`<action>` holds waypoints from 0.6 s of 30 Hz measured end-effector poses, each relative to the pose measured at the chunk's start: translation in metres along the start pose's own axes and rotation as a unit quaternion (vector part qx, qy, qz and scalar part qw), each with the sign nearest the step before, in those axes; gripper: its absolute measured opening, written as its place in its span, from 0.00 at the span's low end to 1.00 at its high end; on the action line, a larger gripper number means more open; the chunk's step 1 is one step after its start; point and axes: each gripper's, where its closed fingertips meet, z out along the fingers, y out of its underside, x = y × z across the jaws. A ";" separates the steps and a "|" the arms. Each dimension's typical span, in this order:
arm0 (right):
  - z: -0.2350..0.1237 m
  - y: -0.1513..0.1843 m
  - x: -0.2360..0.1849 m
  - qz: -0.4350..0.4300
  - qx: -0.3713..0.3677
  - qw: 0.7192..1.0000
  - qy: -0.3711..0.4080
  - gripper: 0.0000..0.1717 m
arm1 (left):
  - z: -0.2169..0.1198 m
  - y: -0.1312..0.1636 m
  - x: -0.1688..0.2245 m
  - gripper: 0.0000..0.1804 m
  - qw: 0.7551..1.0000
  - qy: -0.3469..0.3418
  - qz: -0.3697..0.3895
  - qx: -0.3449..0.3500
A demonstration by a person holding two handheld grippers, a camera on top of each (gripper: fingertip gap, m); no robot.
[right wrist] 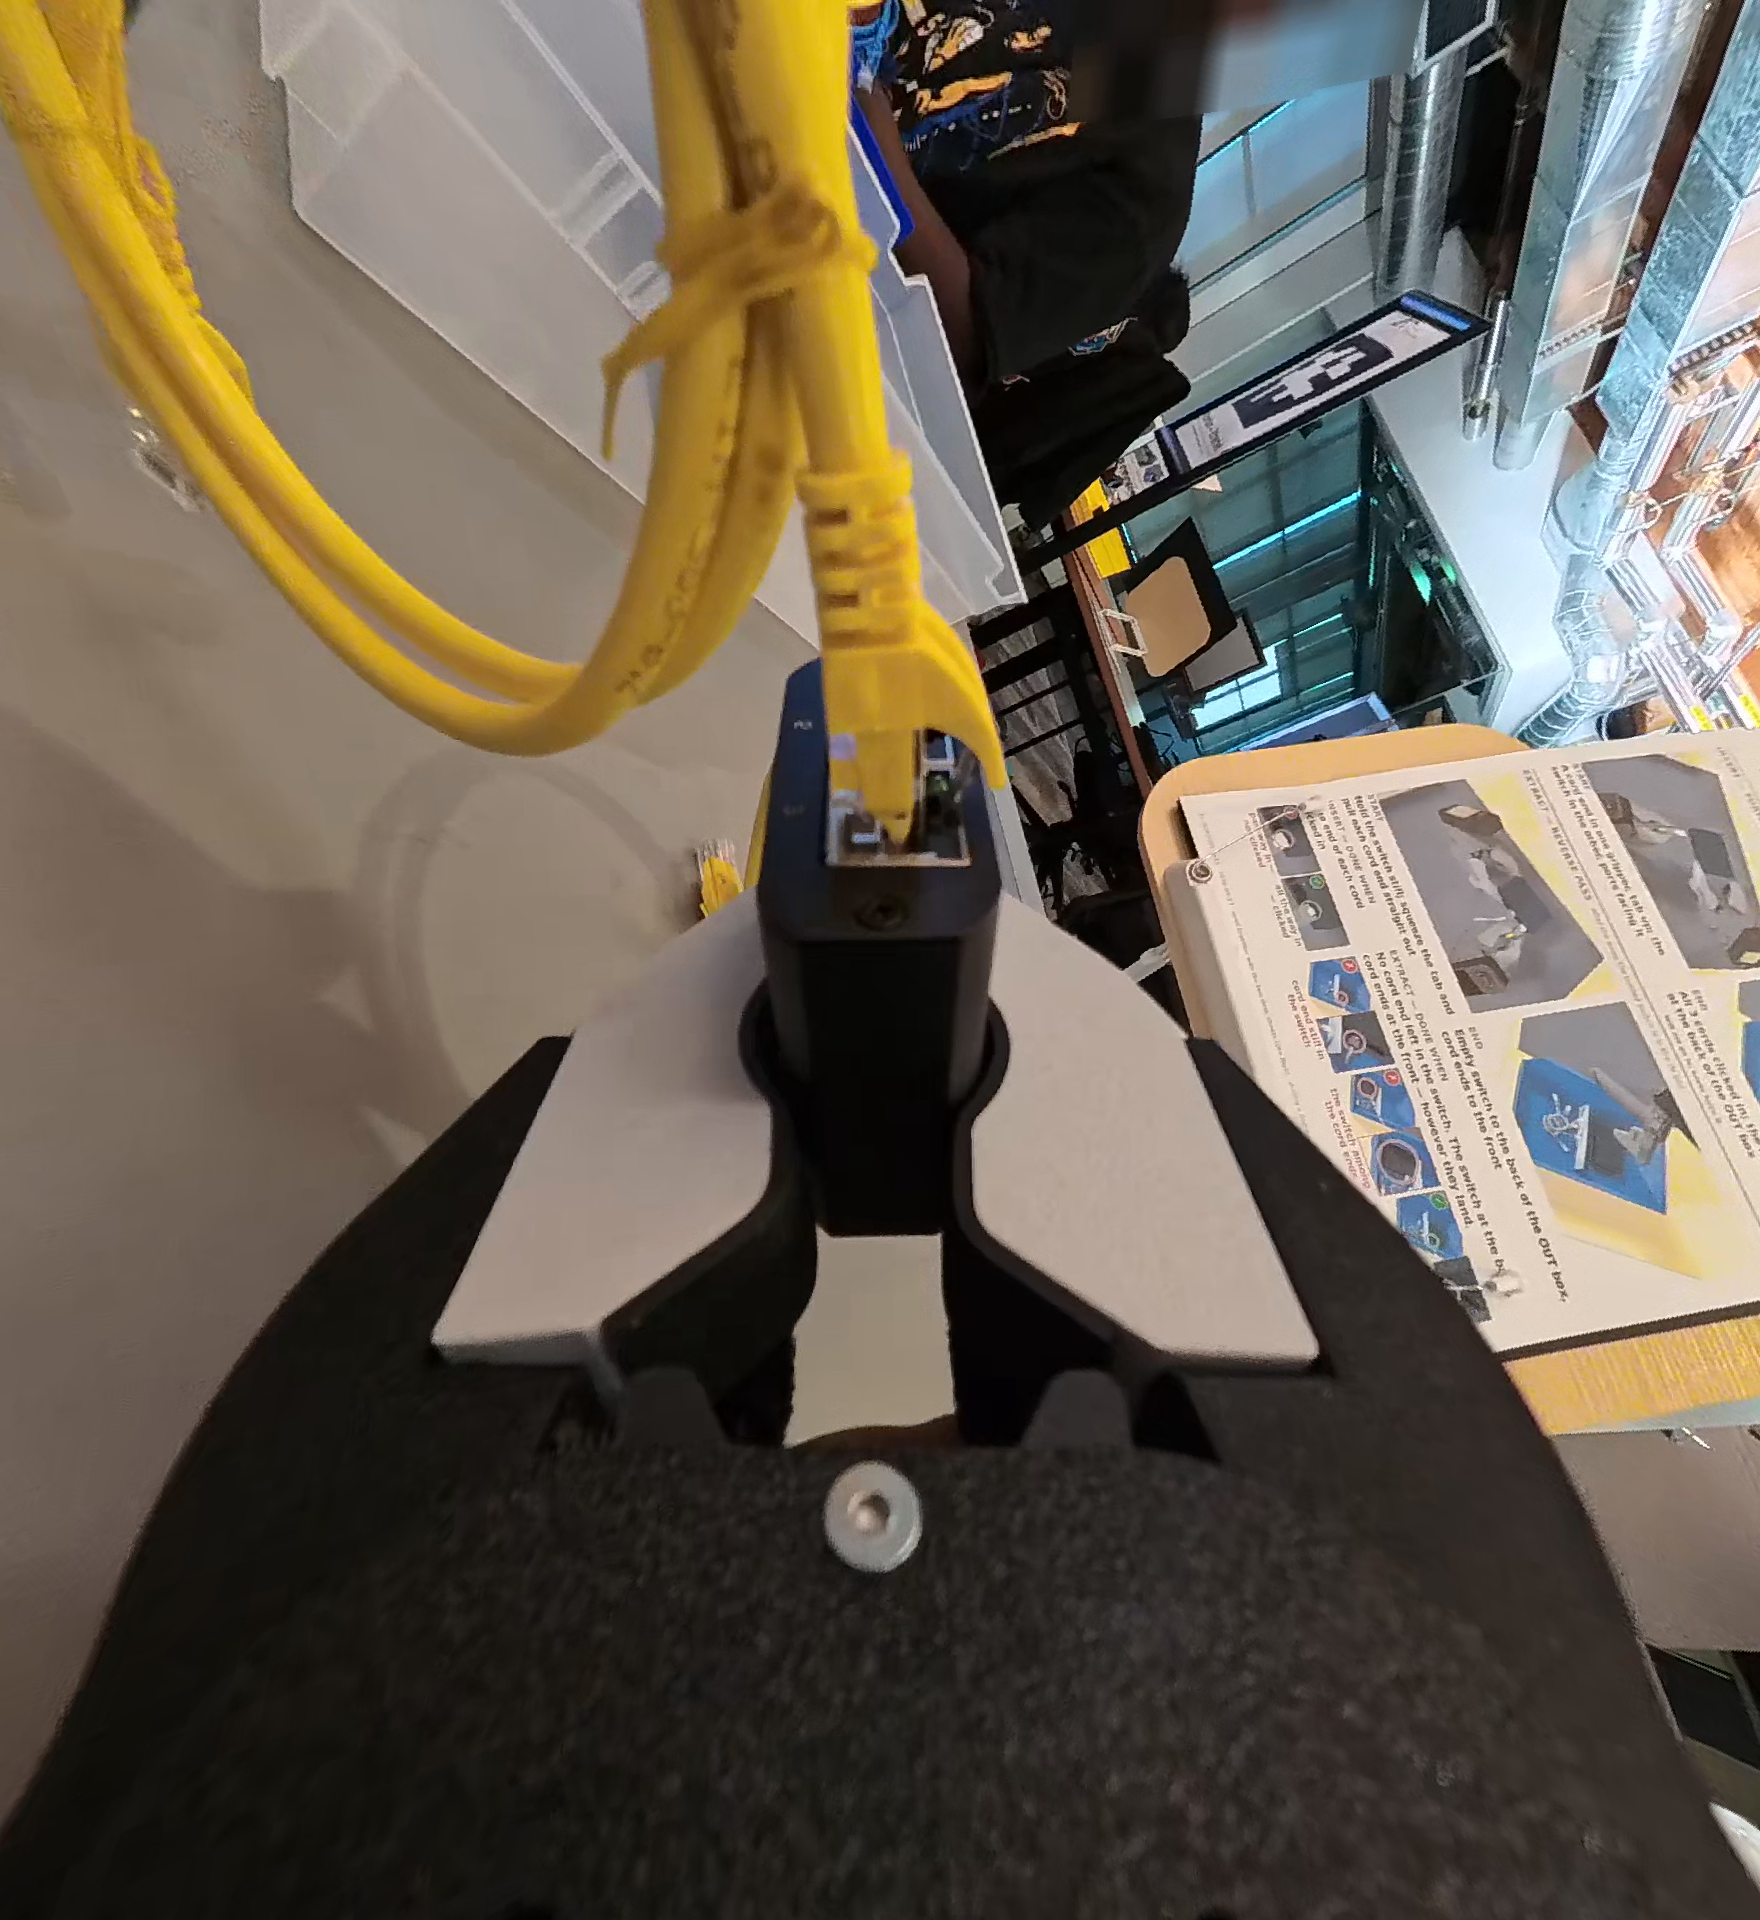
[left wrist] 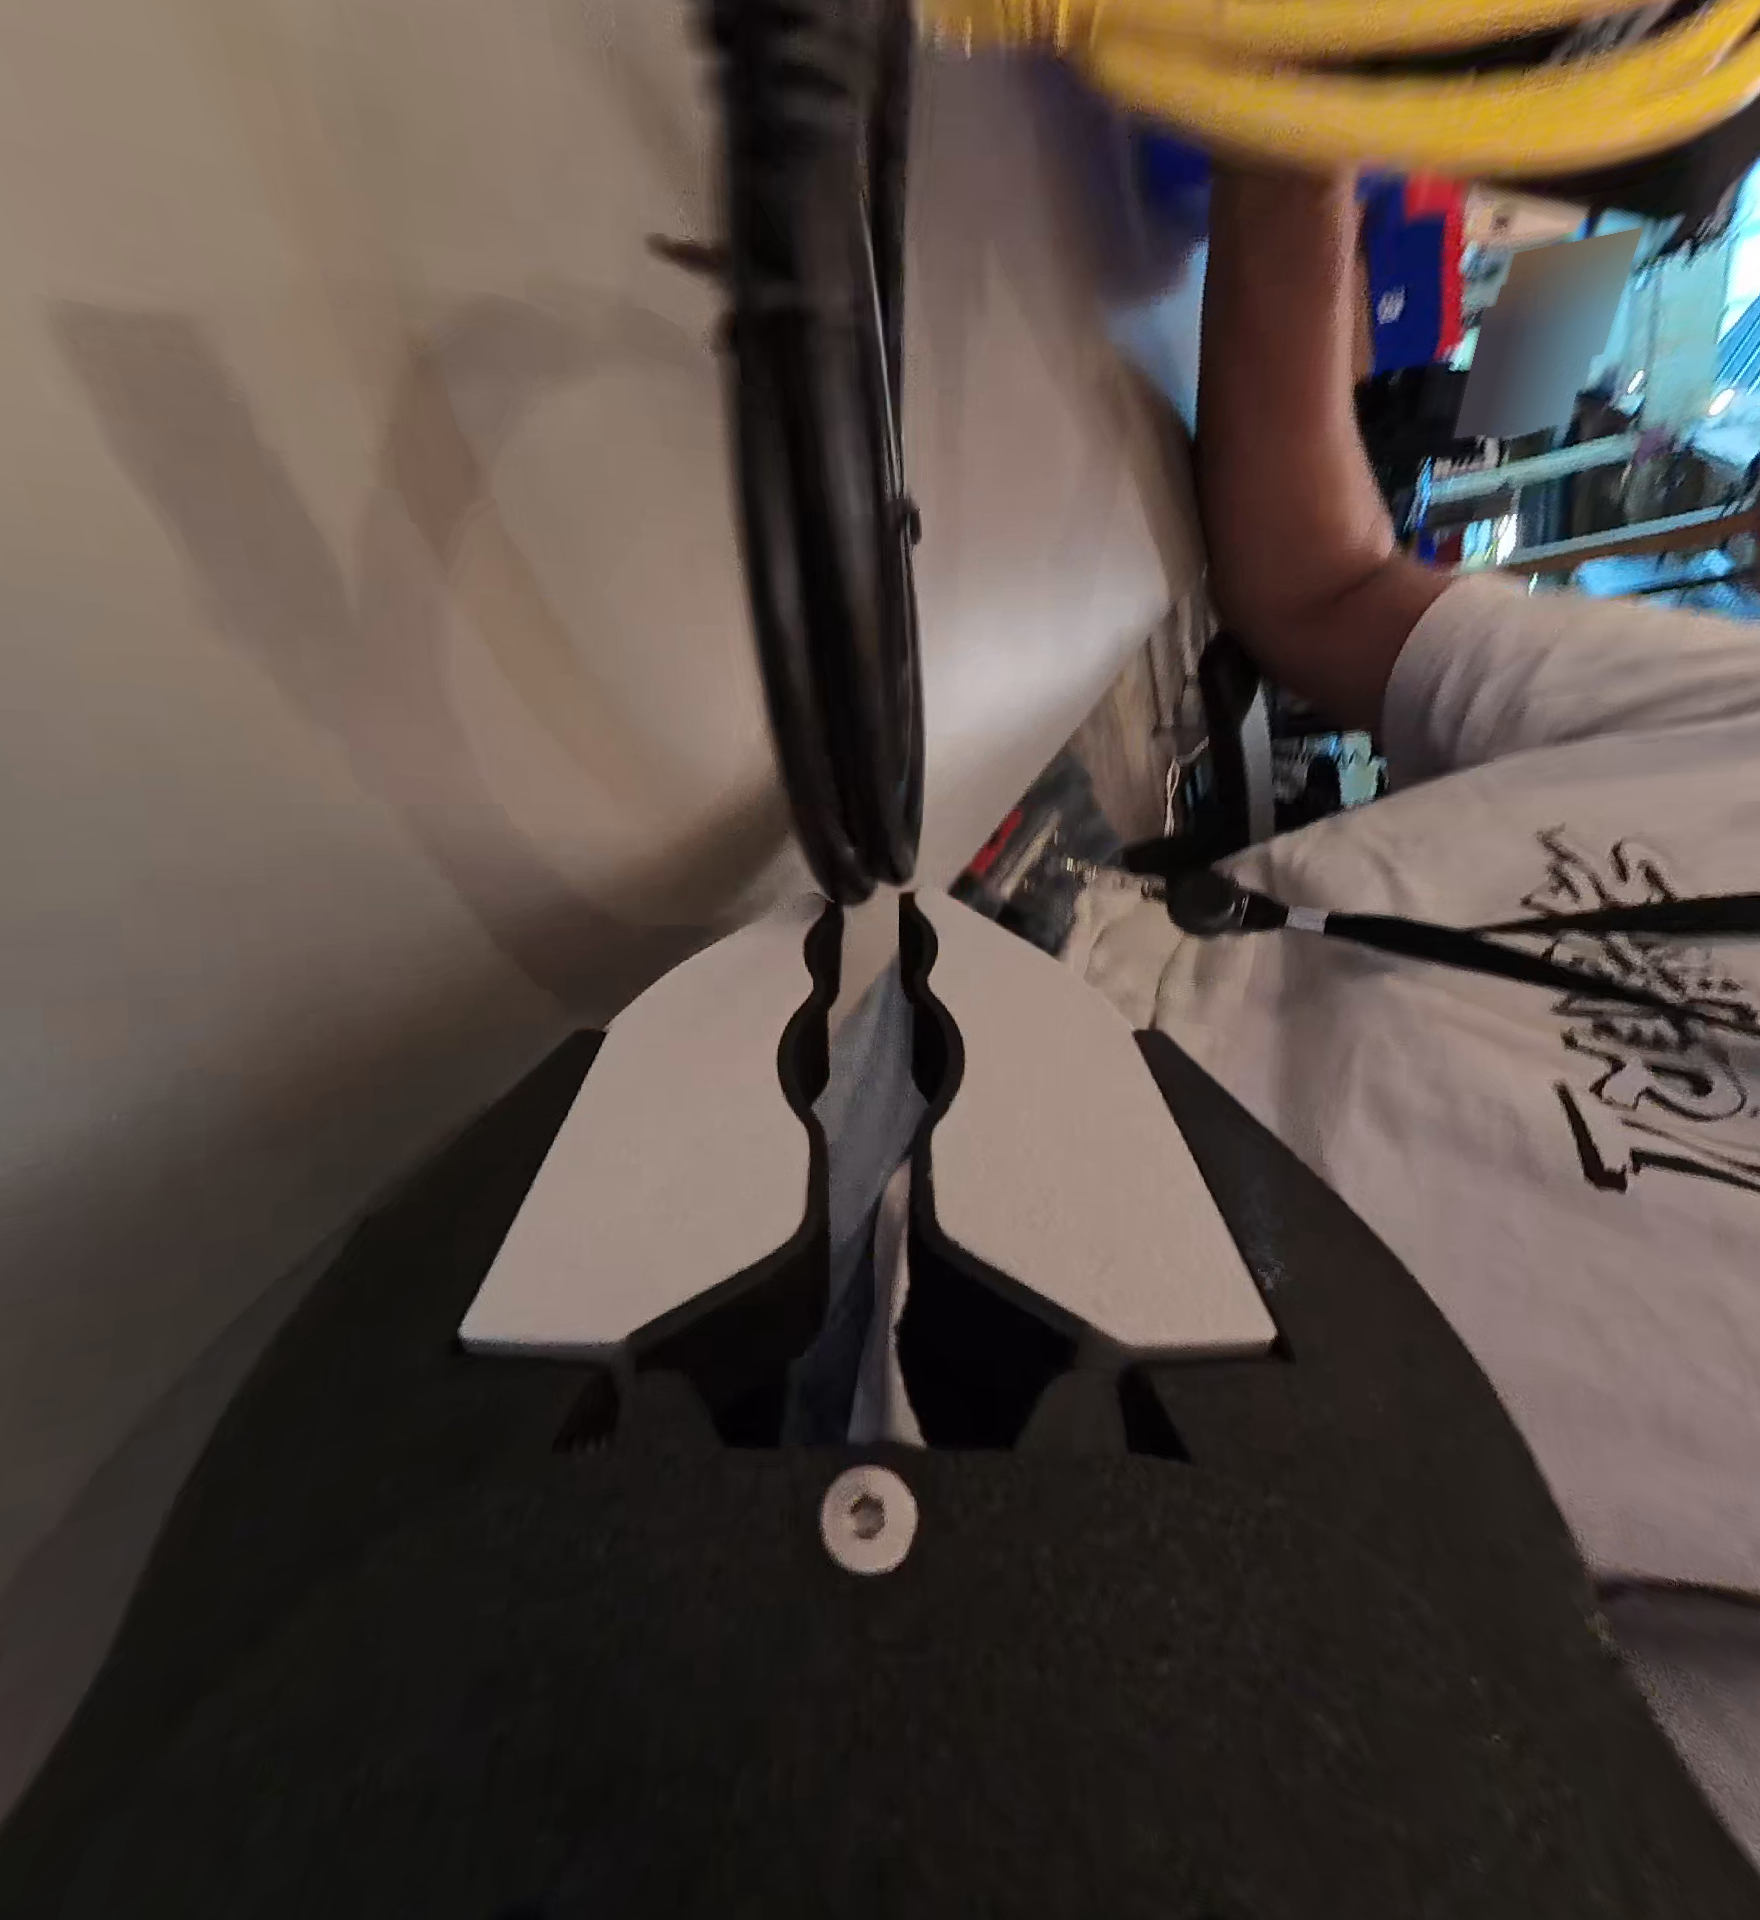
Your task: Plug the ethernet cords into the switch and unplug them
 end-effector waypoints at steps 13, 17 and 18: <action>-0.001 -0.001 -0.004 0.001 0.000 1.000 -0.005 0.15 | -0.060 -0.057 -0.019 0.22 0.944 -0.274 0.077 0.168; -0.002 -0.001 -0.004 -0.001 0.000 1.000 -0.006 0.15 | -0.039 -0.064 -0.025 0.26 0.908 -0.371 0.113 0.156; -0.002 -0.002 -0.004 -0.001 0.000 1.000 -0.006 0.15 | -0.036 -0.065 -0.027 0.26 0.902 -0.385 0.116 0.157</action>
